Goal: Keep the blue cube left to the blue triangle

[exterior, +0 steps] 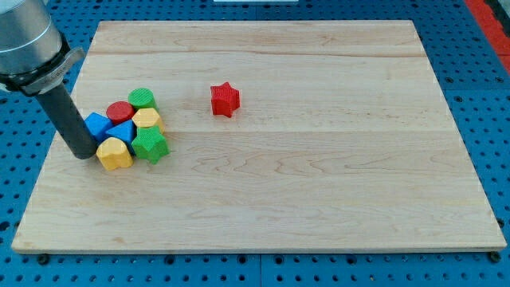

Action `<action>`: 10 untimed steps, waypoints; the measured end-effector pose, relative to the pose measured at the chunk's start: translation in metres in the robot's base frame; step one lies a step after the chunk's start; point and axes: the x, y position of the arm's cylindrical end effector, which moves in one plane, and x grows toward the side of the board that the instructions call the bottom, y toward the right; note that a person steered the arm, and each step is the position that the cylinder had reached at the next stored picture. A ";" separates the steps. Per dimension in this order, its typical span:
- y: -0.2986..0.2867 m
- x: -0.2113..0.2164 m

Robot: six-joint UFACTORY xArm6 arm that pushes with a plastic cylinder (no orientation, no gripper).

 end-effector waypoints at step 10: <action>-0.051 0.026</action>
